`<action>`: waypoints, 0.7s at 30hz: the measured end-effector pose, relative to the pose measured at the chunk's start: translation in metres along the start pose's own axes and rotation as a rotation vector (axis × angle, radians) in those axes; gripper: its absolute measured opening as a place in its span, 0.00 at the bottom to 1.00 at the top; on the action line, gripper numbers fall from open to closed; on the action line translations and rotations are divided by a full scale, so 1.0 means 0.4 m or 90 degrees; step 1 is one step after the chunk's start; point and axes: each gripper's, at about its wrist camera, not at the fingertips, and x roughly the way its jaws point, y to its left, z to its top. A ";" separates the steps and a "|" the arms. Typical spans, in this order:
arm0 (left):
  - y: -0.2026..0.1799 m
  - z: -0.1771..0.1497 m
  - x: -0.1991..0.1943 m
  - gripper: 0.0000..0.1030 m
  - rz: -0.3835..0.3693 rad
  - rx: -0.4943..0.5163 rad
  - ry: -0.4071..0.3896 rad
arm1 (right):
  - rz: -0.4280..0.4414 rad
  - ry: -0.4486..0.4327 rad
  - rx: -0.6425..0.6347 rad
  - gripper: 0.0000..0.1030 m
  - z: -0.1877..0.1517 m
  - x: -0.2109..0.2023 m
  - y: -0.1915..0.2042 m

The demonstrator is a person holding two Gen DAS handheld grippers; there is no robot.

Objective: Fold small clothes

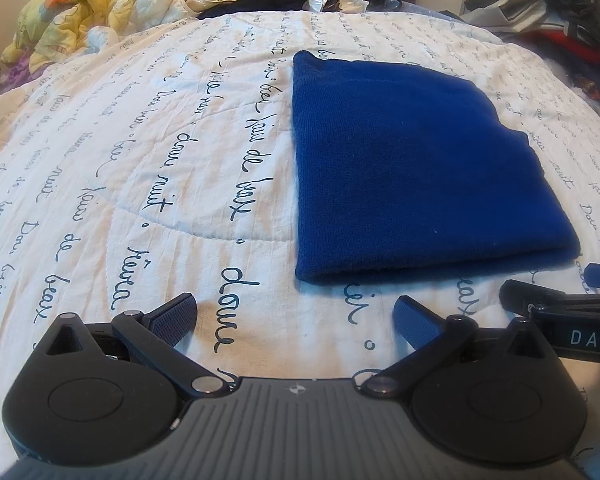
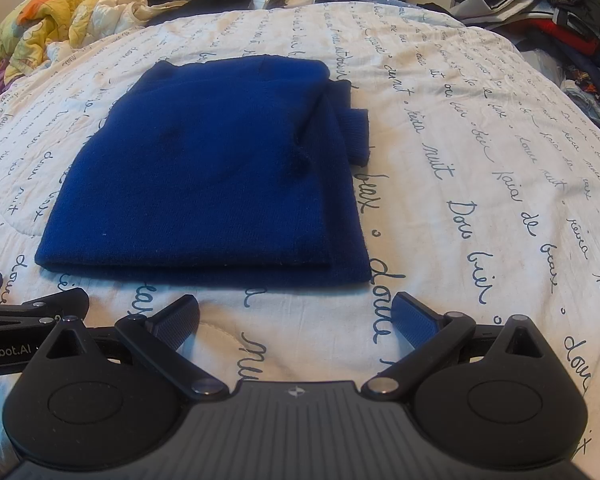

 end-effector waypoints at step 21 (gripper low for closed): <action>-0.003 0.010 0.004 1.00 0.006 -0.009 0.012 | -0.001 0.004 0.001 1.00 0.001 -0.002 0.001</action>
